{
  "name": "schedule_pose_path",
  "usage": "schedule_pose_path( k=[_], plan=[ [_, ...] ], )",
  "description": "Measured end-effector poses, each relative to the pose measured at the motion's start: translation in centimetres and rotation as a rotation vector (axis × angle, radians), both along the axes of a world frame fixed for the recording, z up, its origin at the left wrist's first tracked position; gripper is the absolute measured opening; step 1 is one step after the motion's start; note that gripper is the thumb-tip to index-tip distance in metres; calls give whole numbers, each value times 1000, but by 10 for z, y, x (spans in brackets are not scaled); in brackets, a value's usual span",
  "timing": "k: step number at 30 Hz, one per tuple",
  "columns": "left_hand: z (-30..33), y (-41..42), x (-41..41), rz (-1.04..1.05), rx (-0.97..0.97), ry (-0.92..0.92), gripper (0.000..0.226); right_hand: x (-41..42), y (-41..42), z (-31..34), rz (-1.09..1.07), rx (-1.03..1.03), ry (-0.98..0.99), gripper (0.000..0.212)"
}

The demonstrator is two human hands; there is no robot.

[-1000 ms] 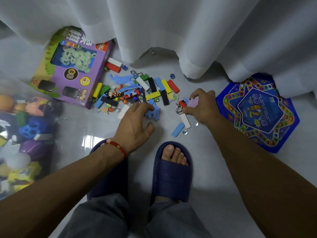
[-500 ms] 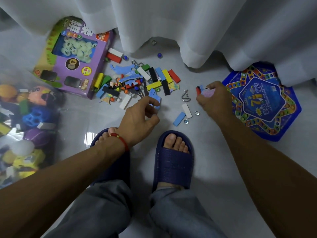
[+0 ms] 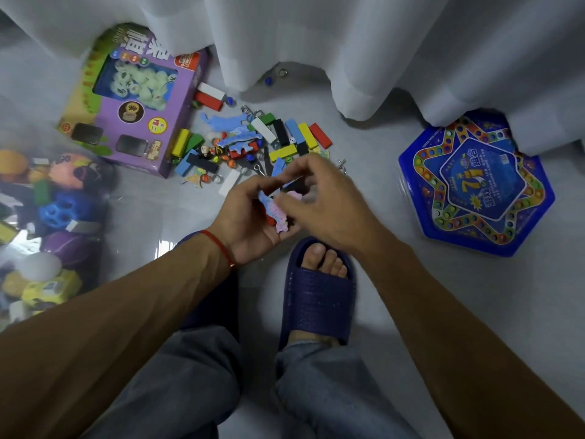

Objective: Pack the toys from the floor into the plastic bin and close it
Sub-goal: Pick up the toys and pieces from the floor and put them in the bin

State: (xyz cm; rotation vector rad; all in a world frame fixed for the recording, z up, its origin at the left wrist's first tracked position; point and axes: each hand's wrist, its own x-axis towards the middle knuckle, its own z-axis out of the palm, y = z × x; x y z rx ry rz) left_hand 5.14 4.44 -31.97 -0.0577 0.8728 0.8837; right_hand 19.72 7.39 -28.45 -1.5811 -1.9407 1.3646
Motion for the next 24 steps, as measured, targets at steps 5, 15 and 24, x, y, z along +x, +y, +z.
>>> schedule_pose_path(
  k=[5, 15, 24],
  plan=[
    [-8, -3, -6, 44, -80, 14, 33, 37, 50, -47, -242, 174, -338, 34],
    [-9, -8, -8, 50, -106, 51, 31, 49, 81, -82, -191, 169, -391, 28],
    [-10, -10, -8, 43, -90, 60, 30, 95, 43, -49, -885, -684, 1247, 26]
  ],
)
